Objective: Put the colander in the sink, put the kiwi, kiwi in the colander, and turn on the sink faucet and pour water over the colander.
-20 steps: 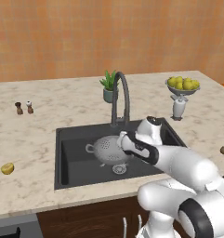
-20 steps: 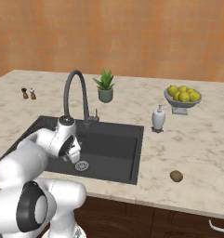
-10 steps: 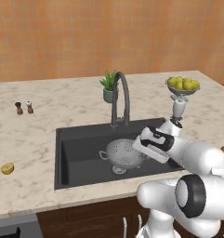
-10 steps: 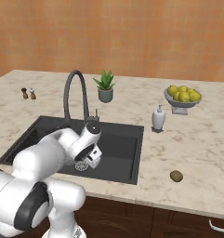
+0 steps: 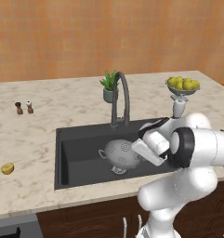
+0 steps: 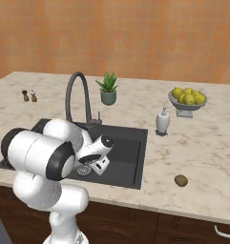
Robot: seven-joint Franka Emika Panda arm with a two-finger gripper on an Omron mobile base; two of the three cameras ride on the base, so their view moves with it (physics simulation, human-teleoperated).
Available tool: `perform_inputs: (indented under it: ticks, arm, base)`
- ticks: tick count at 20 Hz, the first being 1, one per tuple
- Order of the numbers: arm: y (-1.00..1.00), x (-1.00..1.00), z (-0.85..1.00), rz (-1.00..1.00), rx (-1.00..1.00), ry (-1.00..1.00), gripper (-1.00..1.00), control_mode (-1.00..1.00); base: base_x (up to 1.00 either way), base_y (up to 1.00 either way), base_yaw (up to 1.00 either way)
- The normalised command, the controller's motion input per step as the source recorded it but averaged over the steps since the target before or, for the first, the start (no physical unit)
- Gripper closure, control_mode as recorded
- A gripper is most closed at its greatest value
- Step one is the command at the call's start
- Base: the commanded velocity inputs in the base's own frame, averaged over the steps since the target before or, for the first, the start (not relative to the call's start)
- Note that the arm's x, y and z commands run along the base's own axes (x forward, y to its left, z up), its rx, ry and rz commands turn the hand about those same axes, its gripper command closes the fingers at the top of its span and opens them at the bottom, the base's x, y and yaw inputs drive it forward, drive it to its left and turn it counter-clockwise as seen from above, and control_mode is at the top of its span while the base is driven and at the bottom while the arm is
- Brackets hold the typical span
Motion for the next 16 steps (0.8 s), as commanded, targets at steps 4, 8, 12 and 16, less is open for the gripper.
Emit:
perform_inputs:
  ticks: [4,8,12,16]
  arm:
    - [0.0,0.54,-0.46,0.02,0.0,0.03,1.0,-1.0]
    - [0.0,0.51,-0.5,0.03,0.0,0.04,1.0,-1.0]
    - [0.0,0.45,-0.56,0.02,0.0,0.07,1.0,-1.0]
    - [0.0,0.4,-0.57,0.02,0.0,0.06,1.0,-1.0]
  base:
    - [0.0,0.0,0.0]
    - [0.0,0.0,0.0]
    - [0.0,0.0,0.0]
    - [0.0,0.0,0.0]
